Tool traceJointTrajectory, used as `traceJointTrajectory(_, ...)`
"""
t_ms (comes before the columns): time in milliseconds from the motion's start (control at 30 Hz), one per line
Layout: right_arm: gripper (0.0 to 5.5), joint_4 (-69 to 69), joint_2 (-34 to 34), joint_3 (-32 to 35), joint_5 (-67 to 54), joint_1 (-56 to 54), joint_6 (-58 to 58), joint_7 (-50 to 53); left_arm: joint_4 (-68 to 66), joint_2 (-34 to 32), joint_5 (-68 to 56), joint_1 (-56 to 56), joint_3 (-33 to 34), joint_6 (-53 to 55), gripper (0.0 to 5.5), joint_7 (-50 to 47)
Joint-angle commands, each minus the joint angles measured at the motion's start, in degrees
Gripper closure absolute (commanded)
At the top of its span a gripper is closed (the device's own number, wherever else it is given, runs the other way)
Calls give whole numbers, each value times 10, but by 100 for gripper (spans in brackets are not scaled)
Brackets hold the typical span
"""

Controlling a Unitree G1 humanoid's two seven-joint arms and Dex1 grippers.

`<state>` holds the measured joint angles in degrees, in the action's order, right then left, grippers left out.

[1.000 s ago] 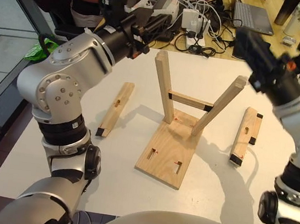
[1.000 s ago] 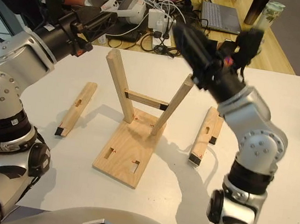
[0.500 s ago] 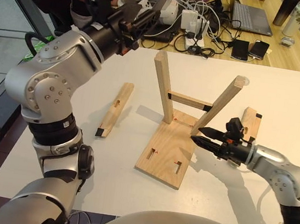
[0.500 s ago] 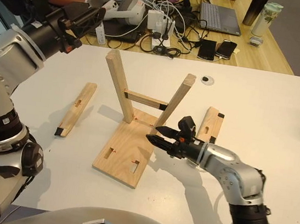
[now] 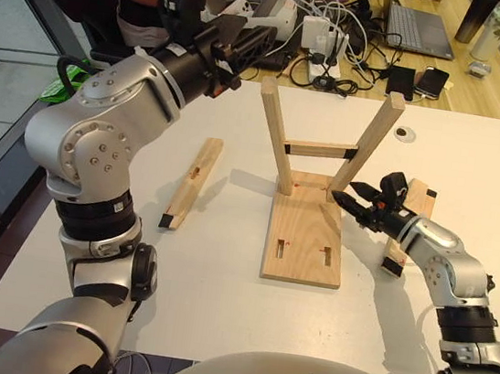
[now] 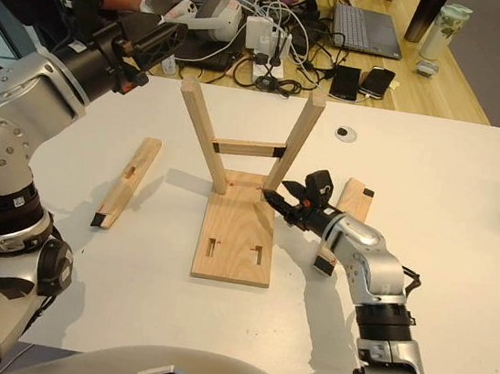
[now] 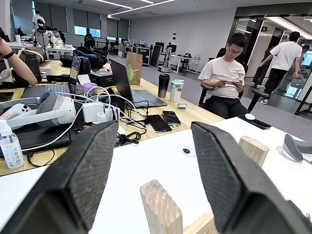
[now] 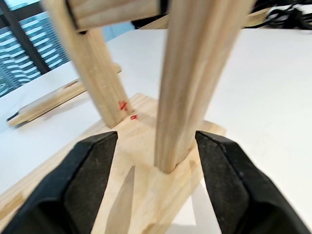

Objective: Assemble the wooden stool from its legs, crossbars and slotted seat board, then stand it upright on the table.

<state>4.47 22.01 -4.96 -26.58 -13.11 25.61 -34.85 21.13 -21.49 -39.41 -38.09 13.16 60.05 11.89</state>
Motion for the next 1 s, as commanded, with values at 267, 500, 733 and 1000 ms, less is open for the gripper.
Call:
traceJointTrajectory(267, 250, 60, -6, 33, 111, -70, -70, 77, 0, -1, 14, 13, -11, -7, 274, -6)
traceJointTrajectory(500, 250, -128, 129, 48, -5, 3, 36, -148, 3, -6, 17, 17, -11, -11, 274, -2)
traceJointTrajectory(733, 250, -257, 75, 132, -197, -39, 136, -88, 5, -6, 16, 17, -12, -17, 274, 1)
traceJointTrajectory(1000, 250, -143, -207, 8, 35, -225, 143, 364, -28, 20, 18, -13, 4, -44, 274, -28)
